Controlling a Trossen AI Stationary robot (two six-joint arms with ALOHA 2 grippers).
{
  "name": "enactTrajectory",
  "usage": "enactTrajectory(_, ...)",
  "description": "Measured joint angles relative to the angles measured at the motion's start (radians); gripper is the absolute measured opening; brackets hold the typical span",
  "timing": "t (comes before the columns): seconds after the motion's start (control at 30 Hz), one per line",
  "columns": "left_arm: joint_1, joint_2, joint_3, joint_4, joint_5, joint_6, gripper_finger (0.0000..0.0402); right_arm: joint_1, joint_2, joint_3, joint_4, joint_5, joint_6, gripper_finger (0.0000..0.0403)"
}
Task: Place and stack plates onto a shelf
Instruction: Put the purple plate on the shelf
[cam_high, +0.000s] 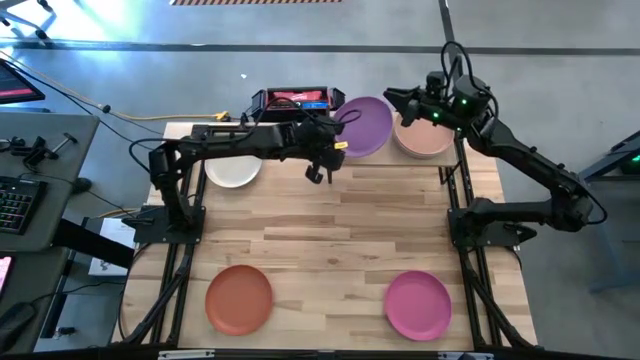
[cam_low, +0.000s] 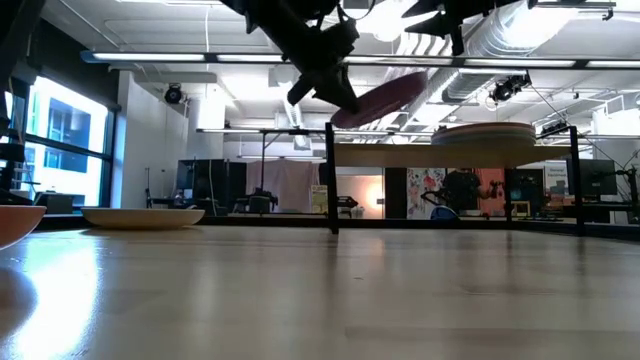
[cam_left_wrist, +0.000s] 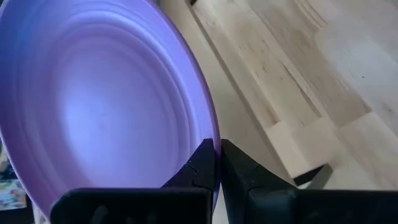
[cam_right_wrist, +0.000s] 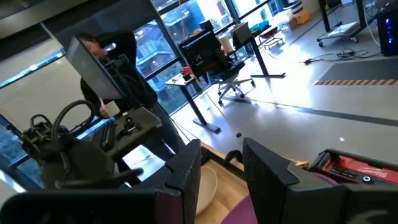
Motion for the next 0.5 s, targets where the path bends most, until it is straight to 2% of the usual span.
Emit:
enactTrajectory(0.2,-0.008,0.002,0.0,-0.007,-0.006,0.001,0.0001,0.0,0.0,0.0,-0.085,0.002,0.073,0.0103)
enactTrajectory(0.37,-0.015,0.002,0.0,-0.057,-0.006,0.072,0.0001,0.0,0.0,0.0,-0.208,0.066,0.097,0.0103)
enactTrajectory(0.5,-0.023,0.018,0.0,-0.071,-0.004,0.11,0.0001,0.0,0.0,0.0,-0.233,0.071,0.105,0.0103)
